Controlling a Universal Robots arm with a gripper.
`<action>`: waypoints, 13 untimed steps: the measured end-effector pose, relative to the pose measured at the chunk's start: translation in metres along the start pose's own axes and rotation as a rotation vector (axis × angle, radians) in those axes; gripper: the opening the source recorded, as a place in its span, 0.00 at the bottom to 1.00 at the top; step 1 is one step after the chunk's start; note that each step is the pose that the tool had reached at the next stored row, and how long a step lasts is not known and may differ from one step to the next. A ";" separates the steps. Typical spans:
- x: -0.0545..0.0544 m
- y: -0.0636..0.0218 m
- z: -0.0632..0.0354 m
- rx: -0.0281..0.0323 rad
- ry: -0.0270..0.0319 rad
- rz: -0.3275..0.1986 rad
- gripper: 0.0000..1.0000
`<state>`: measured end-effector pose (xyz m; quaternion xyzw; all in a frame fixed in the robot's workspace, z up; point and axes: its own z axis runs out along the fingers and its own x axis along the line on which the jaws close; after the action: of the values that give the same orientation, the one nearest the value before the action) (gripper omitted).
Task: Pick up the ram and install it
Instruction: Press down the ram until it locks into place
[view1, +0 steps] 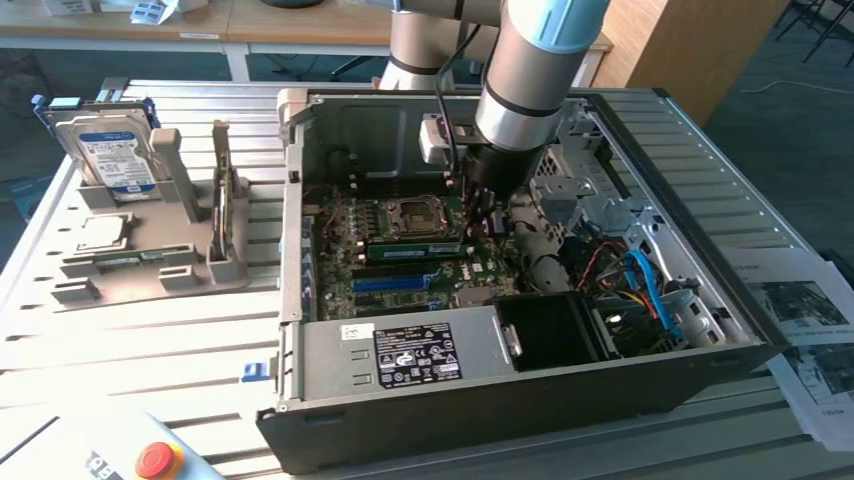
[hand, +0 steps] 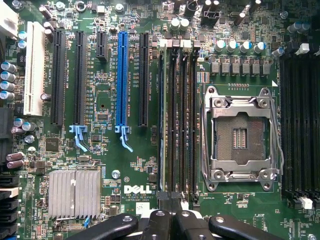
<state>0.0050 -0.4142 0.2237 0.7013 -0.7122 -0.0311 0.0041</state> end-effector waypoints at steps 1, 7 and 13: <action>0.000 0.0000 0.0000 0.0000 0.0000 0.000 0.10; 0.000 0.0000 0.0004 0.0000 0.0001 0.000 0.10; 0.000 0.0000 0.0005 0.0000 0.0000 0.000 0.10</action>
<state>0.0050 -0.4142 0.2232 0.7013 -0.7122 -0.0311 0.0041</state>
